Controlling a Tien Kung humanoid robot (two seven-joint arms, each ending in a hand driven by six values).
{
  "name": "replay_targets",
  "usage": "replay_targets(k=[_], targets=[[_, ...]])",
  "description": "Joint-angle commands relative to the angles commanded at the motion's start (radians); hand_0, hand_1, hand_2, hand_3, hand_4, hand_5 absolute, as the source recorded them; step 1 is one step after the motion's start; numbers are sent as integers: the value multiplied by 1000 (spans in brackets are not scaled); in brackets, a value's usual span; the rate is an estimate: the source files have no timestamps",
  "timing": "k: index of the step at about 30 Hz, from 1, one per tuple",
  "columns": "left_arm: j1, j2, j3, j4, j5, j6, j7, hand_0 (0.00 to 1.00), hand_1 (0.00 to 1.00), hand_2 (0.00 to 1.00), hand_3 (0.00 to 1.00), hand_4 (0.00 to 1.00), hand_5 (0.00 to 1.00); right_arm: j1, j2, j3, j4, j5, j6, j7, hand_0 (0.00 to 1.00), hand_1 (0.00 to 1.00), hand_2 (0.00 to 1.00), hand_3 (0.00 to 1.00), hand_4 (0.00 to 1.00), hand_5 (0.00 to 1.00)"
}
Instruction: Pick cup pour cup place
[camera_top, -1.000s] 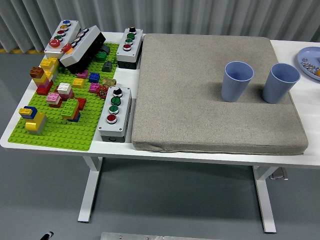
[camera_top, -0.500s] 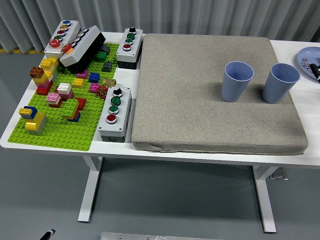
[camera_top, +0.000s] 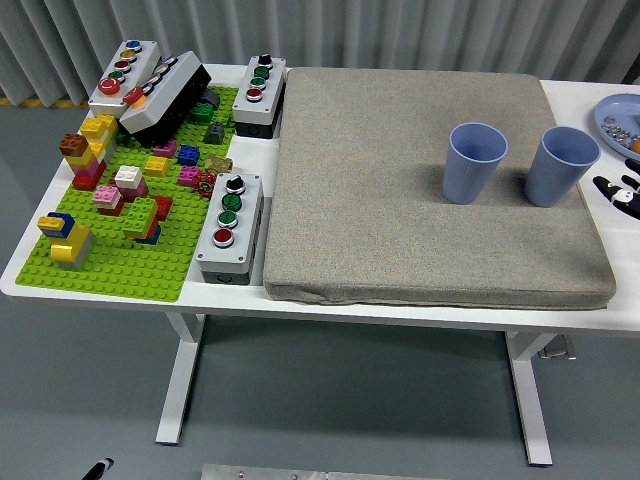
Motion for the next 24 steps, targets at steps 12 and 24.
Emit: replay_targets(k=[12,24], targets=[[-3,2,34,0,-24,-2,-1,837,823,901,796,647,998,14,26,-47,-116,31,7,43,900,888,986,998,895,266],[-2,3,48,0,-31,-2,-3,837,823,901,796,646,998,68,33,-91,-179,55,9,51,908,885,980,984,891,272]])
